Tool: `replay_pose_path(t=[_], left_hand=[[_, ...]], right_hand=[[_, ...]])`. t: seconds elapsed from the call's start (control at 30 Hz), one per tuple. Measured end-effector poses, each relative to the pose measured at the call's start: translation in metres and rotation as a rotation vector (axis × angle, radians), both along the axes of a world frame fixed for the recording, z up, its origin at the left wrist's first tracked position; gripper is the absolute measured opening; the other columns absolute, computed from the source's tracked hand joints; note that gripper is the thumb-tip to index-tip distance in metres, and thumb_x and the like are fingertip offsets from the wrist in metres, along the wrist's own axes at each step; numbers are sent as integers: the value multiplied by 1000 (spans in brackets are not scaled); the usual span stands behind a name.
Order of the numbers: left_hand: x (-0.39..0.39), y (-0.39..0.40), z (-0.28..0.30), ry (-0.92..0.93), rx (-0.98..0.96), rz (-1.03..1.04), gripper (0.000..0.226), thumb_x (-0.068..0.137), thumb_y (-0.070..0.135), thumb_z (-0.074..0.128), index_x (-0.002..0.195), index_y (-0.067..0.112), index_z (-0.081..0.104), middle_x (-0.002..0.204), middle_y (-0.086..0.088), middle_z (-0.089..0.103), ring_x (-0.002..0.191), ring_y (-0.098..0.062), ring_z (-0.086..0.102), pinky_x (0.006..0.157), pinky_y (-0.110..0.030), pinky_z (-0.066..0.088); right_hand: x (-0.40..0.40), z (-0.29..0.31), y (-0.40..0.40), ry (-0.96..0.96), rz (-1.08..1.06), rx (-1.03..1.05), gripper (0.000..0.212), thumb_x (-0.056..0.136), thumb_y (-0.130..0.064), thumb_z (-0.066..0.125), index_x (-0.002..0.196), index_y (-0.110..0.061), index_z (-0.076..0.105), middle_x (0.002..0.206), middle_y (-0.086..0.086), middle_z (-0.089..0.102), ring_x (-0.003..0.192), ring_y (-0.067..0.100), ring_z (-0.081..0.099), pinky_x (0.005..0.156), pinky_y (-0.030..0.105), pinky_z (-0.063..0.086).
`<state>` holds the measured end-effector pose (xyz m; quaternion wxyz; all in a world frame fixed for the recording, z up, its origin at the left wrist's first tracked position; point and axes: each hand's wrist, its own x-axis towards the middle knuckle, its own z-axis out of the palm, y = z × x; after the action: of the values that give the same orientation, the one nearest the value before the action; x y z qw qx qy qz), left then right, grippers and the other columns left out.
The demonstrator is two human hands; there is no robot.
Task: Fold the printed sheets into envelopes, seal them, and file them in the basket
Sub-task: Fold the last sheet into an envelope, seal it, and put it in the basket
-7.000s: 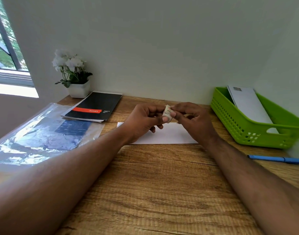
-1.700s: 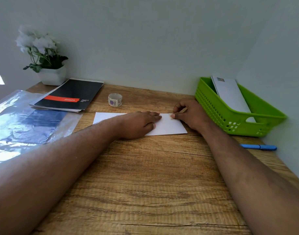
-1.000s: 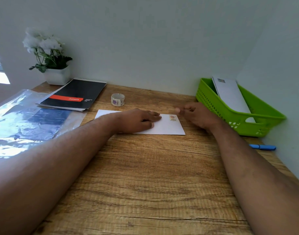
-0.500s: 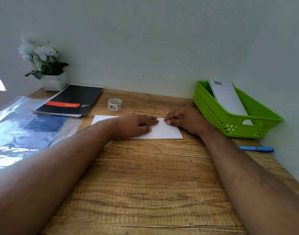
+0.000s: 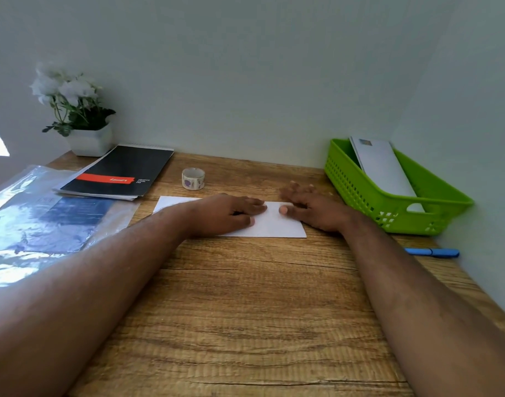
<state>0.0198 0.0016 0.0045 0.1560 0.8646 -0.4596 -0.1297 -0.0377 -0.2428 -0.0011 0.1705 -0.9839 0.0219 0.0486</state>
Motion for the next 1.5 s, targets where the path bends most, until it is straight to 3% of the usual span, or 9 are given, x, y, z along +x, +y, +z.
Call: replay_pose_path(t=[0.13,0.3,0.43,0.53,0.73,0.93,1.0,1.27,1.5], left_hand=[[-1,0,-1,25,-20,15,53,100,50,41,150,36,31,158,14,24,145,-7,22,114,-30,16],[-2,-2,0,11,-6,22,55,100,50,41,151,34,29,159,12,23,145,-7,20,114,-28,15],[-2,-2,0,0,12,19,55,100,50,40,151,34,28,159,12,23,146,-8,19,115,-30,14],[0,-2,-1,0,13,35,56,99,53,40,151,36,28,159,12,23,146,-9,21,118,-36,15],[-3,-2,1,5,9,28,55,99,51,40,151,36,28,160,12,21,147,-11,19,120,-41,17],[-4,-2,3,-4,29,11,55,101,48,39,152,34,26,160,11,19,147,-10,17,118,-35,15],[-4,-3,3,-5,33,9,55,101,49,39,152,34,25,161,11,19,147,-9,15,117,-34,13],[-3,-2,1,-17,33,9,56,100,50,39,152,33,25,161,11,18,147,-9,15,118,-34,12],[-2,-2,-2,-15,-11,24,56,99,51,42,151,33,30,161,10,18,148,-11,17,120,-37,15]], right_hand=[[-1,7,10,-126,-4,22,61,97,-57,28,151,-36,12,159,-16,5,148,16,-6,119,48,0],[-4,4,9,-158,-6,115,46,100,-43,37,143,-28,42,152,-7,35,144,15,24,111,28,19],[1,1,8,-220,-61,187,43,94,-41,54,134,-24,55,144,-4,49,136,15,39,111,29,27],[2,1,7,-183,-51,278,54,85,-40,68,135,-23,54,145,-6,47,135,11,40,107,23,26],[6,3,-2,-87,-60,264,91,68,-54,77,145,-45,30,157,-8,25,144,15,22,118,38,20],[2,1,1,-311,-109,478,14,85,-20,70,99,-22,74,149,-6,41,136,8,37,106,22,19],[4,1,0,-281,-118,406,11,86,-17,69,95,-19,75,149,-5,42,135,11,39,104,21,20],[7,5,21,-373,-232,166,30,90,-27,65,117,-13,68,135,4,57,123,18,52,88,18,30],[0,11,22,-91,-61,63,97,71,-59,72,149,-42,17,162,-5,6,148,20,0,119,45,9]])
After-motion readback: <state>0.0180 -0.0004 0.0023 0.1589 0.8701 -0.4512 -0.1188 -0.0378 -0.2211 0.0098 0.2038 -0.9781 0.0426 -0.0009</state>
